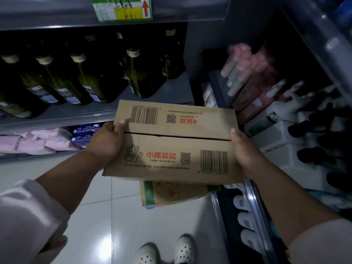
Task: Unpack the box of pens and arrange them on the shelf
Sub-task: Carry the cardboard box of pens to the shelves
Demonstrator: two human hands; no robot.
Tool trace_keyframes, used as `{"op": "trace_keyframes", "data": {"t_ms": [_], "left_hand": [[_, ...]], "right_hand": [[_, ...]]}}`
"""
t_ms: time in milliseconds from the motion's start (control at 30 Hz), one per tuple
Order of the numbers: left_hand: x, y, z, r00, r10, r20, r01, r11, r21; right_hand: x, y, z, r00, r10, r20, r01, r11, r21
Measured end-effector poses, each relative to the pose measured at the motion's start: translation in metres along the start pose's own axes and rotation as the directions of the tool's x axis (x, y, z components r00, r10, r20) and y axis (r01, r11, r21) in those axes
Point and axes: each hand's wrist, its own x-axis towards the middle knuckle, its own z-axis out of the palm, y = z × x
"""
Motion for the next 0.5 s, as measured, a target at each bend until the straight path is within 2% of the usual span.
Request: {"op": "trace_keyframes", "data": {"t_ms": [133, 333, 400, 500], "left_hand": [[-0.013, 0.01, -0.011, 0.995, 0.021, -0.094, -0.022, 1.0, -0.012], [-0.057, 0.014, -0.034, 0.996, 0.072, -0.06, -0.076, 0.995, -0.065], [-0.072, 0.01, -0.041, 0.991, 0.135, -0.001, -0.135, 0.991, -0.021], [-0.097, 0.006, -0.052, 0.968, 0.183, 0.172, -0.211, 0.965, 0.158]], "right_hand": [[-0.021, -0.011, -0.006, 0.999, 0.005, -0.046, -0.006, 1.0, -0.031], [-0.07, -0.024, -0.02, 0.997, 0.005, -0.077, 0.0, 0.998, 0.062], [-0.089, -0.022, -0.025, 0.996, -0.021, -0.087, 0.029, 0.995, 0.099], [-0.117, -0.014, -0.032, 0.994, -0.104, -0.018, 0.104, 0.994, -0.025]]}}
